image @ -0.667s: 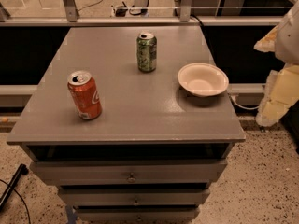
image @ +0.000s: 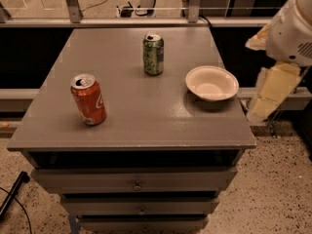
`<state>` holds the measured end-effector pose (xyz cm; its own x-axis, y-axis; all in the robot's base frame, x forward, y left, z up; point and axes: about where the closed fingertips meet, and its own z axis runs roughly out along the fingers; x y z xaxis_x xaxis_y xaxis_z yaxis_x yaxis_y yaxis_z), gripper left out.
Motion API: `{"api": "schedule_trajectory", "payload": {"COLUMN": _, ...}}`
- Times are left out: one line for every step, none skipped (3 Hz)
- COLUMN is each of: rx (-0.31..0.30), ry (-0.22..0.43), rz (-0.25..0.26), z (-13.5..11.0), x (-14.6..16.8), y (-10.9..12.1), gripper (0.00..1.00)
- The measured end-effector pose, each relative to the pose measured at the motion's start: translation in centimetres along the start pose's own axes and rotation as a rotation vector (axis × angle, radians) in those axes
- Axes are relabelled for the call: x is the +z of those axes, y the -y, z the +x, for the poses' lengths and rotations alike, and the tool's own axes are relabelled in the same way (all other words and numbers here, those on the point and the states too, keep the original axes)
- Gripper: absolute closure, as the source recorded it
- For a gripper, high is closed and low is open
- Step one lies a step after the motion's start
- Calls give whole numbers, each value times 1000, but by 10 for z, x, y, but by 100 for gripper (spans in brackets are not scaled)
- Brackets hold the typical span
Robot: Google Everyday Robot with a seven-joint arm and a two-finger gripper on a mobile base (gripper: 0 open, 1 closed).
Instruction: Knock coke can over
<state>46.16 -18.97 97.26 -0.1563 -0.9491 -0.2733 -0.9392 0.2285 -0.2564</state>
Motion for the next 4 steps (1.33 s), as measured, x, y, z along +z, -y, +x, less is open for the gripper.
{"api": "schedule_trajectory", "payload": {"rx": -103, "ry": 172, "rz": -8, "z": -78, "x": 32, "y": 34, "gripper": 0}}
{"api": "schedule_trajectory", "payload": {"rx": -211, "ry": 373, "rz": -39, "z": -173, "x": 63, "y": 63, "gripper": 0}}
{"api": "schedule_trajectory", "payload": {"rx": -301, "ry": 423, "rz": -47, "z": -231, "x": 75, "y": 68, "gripper": 0}}
{"api": "schedule_trajectory", "payload": {"rx": -333, "ry": 407, "rz": -43, "z": -243, "x": 81, "y": 66, "gripper": 0}}
